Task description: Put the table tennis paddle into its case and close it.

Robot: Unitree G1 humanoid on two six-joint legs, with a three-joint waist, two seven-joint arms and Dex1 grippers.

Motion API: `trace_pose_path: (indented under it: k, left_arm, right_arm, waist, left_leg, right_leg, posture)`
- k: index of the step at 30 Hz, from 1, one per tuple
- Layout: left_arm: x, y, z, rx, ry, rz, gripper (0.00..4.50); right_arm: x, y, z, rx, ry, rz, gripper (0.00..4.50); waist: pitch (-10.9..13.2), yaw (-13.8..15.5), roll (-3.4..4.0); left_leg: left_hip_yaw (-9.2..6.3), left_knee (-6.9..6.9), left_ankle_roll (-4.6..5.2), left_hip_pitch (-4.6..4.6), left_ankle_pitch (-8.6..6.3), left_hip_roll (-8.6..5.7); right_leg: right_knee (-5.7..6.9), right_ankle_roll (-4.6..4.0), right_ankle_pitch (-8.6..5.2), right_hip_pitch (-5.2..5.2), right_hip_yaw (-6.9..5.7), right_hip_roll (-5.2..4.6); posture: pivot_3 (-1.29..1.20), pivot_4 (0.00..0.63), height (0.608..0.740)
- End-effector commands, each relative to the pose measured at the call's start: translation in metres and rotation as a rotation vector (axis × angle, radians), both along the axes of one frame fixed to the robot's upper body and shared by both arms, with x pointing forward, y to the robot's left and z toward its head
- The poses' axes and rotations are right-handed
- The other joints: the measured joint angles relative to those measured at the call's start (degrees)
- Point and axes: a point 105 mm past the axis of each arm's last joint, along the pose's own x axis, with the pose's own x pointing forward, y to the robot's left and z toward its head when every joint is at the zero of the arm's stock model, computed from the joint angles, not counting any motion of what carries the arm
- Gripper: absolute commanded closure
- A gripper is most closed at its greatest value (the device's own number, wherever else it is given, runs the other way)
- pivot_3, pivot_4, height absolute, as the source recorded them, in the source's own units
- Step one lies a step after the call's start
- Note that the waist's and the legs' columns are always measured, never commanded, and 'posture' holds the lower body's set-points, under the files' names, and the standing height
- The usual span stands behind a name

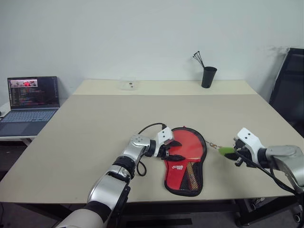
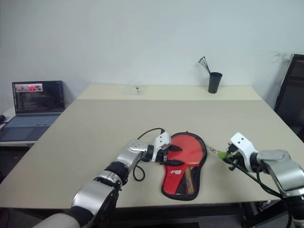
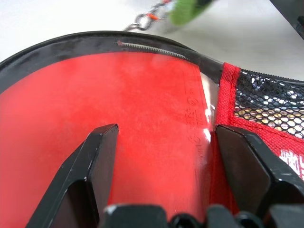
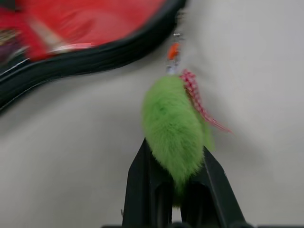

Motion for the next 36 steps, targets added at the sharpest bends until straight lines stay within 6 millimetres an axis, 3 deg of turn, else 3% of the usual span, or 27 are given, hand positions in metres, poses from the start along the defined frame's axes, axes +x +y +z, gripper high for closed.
trace_pose_path:
  k: [1, 10, 20, 28, 36]
  left_arm:
    - [0.000, -0.004, -0.007, 0.036, 0.013, 0.013, 0.96]
    - [0.001, -0.010, -0.006, 0.029, 0.006, 0.018, 0.96]
    - [0.003, -0.014, -0.003, 0.024, -0.006, 0.033, 0.96]
    - [0.004, -0.017, -0.003, 0.020, -0.014, 0.045, 0.96]
    - [0.005, -0.020, -0.002, 0.010, -0.020, 0.050, 0.96]
  right_arm:
    - [-0.024, 0.012, 0.009, 0.026, 0.027, 0.090, 4.46]
    - [-0.088, 0.047, -0.012, 0.088, 0.203, 0.281, 4.46]
    - [-0.147, 0.075, -0.017, 0.169, 0.350, 0.434, 4.46]
    - [-0.169, 0.089, -0.022, 0.202, 0.394, 0.468, 4.46]
    - [-0.166, 0.085, -0.027, 0.176, 0.373, 0.443, 4.46]
  waist:
    - [0.00, 0.16, 0.00]
    - [0.00, 0.29, 0.00]
    - [0.02, 0.48, -0.04]
    - [0.02, 0.52, -0.05]
    - [0.03, 0.52, -0.07]
  left_leg:
    - [-0.03, 0.00, 0.00, -0.03, 0.00, -0.02]
    - [-0.18, -0.01, -0.02, 0.06, -0.01, -0.06]
    - [-0.27, 0.00, -0.13, 0.21, -0.09, -0.20]
    - [-0.37, -0.01, -0.15, 0.32, -0.10, -0.36]
    - [-0.47, 0.00, -0.15, 0.27, -0.10, -0.73]
  right_leg:
    - [-0.02, 0.01, 0.00, 0.01, -0.03, -0.02]
    - [-0.58, 0.24, 0.14, 0.45, -0.15, -0.03]
    - [-0.70, 0.30, 0.12, 0.72, -0.17, -0.19]
    - [-0.71, 0.35, 0.08, 0.85, -0.24, -0.37]
    - [-0.74, 0.61, 0.08, 0.92, -0.43, -0.73]
  posture:
    - [0.00, 0.150, 0.740]
    - [0.00, 0.150, 0.740]
    - [0.00, 0.150, 0.740]
    - [0.00, 0.150, 0.740]
    - [0.00, 0.150, 0.740]
